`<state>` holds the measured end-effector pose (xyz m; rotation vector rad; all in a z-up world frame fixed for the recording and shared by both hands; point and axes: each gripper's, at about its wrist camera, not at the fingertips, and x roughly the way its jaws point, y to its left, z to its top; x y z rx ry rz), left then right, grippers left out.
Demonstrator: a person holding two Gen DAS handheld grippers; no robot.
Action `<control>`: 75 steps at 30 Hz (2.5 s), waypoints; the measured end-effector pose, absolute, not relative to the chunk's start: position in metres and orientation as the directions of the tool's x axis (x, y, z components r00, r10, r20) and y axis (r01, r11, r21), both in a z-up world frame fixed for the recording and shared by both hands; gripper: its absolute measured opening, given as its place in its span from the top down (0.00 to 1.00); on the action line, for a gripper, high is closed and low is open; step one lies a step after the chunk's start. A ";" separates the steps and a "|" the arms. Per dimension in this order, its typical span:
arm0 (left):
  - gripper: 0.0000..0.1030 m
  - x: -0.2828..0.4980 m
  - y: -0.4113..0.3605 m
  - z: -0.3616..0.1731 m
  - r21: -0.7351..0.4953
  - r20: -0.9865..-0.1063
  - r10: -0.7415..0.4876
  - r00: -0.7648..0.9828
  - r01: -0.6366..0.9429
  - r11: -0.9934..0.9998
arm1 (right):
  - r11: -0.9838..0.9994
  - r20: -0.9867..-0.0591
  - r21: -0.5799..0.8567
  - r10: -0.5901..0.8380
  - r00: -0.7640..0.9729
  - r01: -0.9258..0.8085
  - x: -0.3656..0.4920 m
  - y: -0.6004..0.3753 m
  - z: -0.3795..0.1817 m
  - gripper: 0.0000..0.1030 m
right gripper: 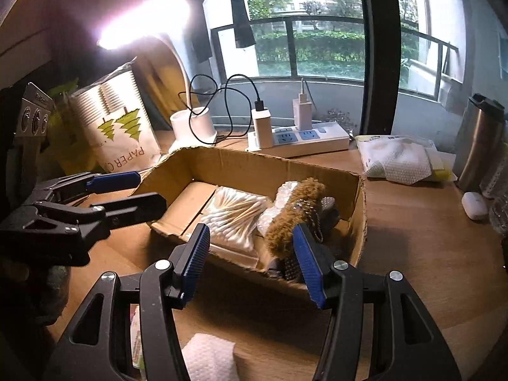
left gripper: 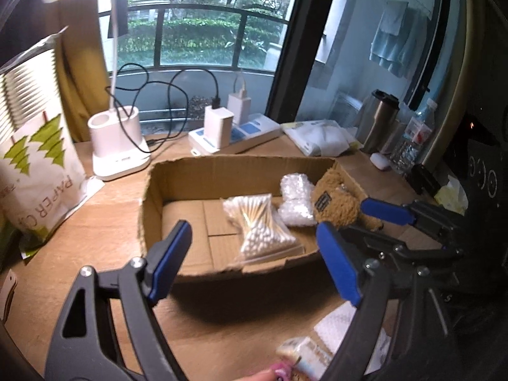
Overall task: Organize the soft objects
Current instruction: 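Carry the swab bag and brown plush into the cardboard box and open both tools, then move both tools back toward the remaining items on the desk, then grasp a white paper towel with the right tool and lift it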
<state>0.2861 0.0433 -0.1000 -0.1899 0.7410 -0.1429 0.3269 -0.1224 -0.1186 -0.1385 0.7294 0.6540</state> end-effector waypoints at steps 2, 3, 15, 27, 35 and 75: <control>0.20 0.281 0.047 -0.098 -0.226 -0.651 -0.197 0.733 0.060 0.972 | 0.790 -0.661 0.098 0.506 0.554 -0.605 0.323 -0.120 -0.118 0.44; 0.20 0.277 0.047 -0.097 -0.226 -0.647 -0.197 0.736 0.062 0.972 | 0.790 -0.663 0.091 0.502 0.555 -0.606 0.320 -0.118 -0.118 0.44; 0.20 0.230 0.063 -0.089 -0.244 -0.610 -0.189 0.769 0.045 0.969 | 0.778 -0.659 0.067 0.505 0.558 -0.624 0.290 -0.105 -0.112 0.43; 0.20 0.196 0.053 -0.096 -0.264 -0.602 -0.219 0.768 0.068 0.962 | 0.795 -0.673 0.031 0.465 0.576 -0.606 0.249 -0.115 -0.110 0.43; 0.20 0.176 0.047 -0.111 -0.277 -0.613 -0.231 0.755 0.068 0.958 | 0.799 -0.727 0.017 0.423 0.541 -0.601 0.222 -0.125 -0.134 0.43; 0.20 0.178 -0.029 -0.117 -0.200 -0.673 -0.275 0.686 0.189 0.961 | 0.881 -0.670 0.075 0.391 0.631 -0.467 0.227 -0.226 -0.125 0.90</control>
